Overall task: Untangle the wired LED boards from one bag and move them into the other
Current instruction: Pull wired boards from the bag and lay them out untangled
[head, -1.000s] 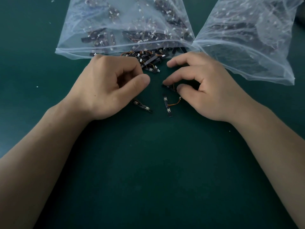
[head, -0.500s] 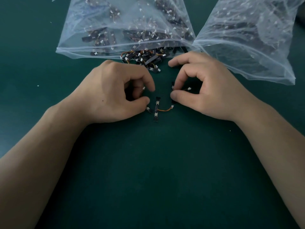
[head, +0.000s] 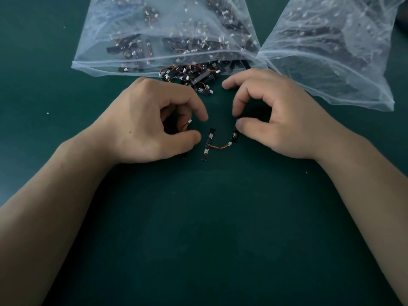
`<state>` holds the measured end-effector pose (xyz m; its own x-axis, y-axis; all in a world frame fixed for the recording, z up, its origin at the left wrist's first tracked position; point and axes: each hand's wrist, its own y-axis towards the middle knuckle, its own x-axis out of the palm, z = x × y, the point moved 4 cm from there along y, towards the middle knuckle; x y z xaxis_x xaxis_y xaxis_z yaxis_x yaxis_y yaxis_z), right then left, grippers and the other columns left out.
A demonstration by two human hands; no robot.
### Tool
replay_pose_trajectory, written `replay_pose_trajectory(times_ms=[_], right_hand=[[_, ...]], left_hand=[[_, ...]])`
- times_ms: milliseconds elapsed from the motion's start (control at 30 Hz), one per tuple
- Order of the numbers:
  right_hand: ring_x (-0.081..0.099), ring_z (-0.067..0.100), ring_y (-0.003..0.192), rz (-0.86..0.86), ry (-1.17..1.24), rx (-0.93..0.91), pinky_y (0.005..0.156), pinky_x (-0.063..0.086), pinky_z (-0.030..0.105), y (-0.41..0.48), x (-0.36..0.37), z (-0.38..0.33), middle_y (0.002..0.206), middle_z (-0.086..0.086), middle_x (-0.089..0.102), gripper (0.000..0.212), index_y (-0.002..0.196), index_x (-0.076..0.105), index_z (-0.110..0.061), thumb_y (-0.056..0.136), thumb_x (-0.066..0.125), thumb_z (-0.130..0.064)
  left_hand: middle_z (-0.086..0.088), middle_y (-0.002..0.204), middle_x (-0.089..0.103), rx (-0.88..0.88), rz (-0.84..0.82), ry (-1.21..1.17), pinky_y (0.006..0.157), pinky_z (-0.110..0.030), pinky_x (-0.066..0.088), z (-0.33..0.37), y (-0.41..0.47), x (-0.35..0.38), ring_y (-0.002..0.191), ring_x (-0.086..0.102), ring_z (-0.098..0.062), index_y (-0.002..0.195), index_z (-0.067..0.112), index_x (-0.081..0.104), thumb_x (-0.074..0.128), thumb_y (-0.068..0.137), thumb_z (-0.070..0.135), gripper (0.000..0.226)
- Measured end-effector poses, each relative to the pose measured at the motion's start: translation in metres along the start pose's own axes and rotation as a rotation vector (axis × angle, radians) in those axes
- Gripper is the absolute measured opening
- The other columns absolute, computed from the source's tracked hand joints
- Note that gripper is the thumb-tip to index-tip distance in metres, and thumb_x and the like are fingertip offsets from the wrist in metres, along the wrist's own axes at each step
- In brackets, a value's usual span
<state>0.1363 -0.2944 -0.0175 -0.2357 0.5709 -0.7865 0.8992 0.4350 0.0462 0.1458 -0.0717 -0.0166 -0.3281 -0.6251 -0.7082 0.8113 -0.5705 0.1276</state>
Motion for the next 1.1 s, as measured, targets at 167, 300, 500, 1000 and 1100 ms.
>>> replay_pose_trajectory(times_ms=[167, 300, 500, 1000, 1100], right_hand=[[0.048, 0.009, 0.137, -0.005, -0.037, -0.022, 0.118, 0.032, 0.052, 0.001, 0.002, -0.002, 0.142, -0.011, 0.057, 0.011, 0.091, 0.065, -0.028, 0.084, 0.073, -0.026], [0.048, 0.009, 0.137, -0.007, -0.043, -0.023, 0.118, 0.032, 0.052, 0.001, 0.001, -0.002, 0.142, -0.011, 0.057, 0.015, 0.090, 0.067, -0.026, 0.086, 0.080, -0.024], [0.045, 0.010, 0.138, -0.029, -0.070, -0.019, 0.119, 0.029, 0.052, 0.000, 0.003, -0.004, 0.144, -0.011, 0.054, 0.012, 0.085, 0.069, -0.027, 0.087, 0.081, -0.025], [0.049, 0.005, 0.135, 0.007, -0.053, -0.059, 0.120, 0.030, 0.041, 0.001, 0.006, -0.007, 0.138, -0.015, 0.061, 0.013, 0.083, 0.072, -0.026, 0.090, 0.080, -0.034], [0.050, 0.005, 0.133, 0.029, -0.065, -0.062, 0.119, 0.031, 0.041, 0.002, 0.007, -0.008, 0.137, -0.014, 0.062, 0.013, 0.084, 0.072, -0.026, 0.091, 0.079, -0.034]], left_hand=[[0.008, 0.085, 0.062, 0.095, -0.024, 0.056, 0.070, -0.039, 0.050, 0.011, 0.002, 0.012, 0.080, 0.062, -0.017, 0.095, 0.030, 0.077, 0.078, 0.080, 0.040, 0.018], [0.007, 0.083, 0.064, 0.095, -0.044, 0.039, 0.070, -0.043, 0.051, 0.009, 0.003, 0.014, 0.079, 0.065, -0.017, 0.093, 0.033, 0.080, 0.078, 0.081, 0.037, 0.013], [0.008, 0.072, 0.062, 0.092, -0.040, 0.075, 0.067, -0.041, 0.051, 0.009, 0.003, 0.016, 0.071, 0.061, -0.017, 0.087, 0.033, 0.074, 0.077, 0.078, 0.045, 0.015], [0.013, 0.070, 0.061, 0.078, -0.028, 0.114, 0.069, -0.037, 0.050, 0.009, 0.002, 0.015, 0.074, 0.060, -0.010, 0.084, 0.032, 0.072, 0.074, 0.076, 0.056, 0.026], [0.013, 0.069, 0.061, 0.073, -0.027, 0.115, 0.068, -0.037, 0.049, 0.009, 0.002, 0.015, 0.073, 0.059, -0.012, 0.084, 0.032, 0.071, 0.075, 0.077, 0.055, 0.024]])
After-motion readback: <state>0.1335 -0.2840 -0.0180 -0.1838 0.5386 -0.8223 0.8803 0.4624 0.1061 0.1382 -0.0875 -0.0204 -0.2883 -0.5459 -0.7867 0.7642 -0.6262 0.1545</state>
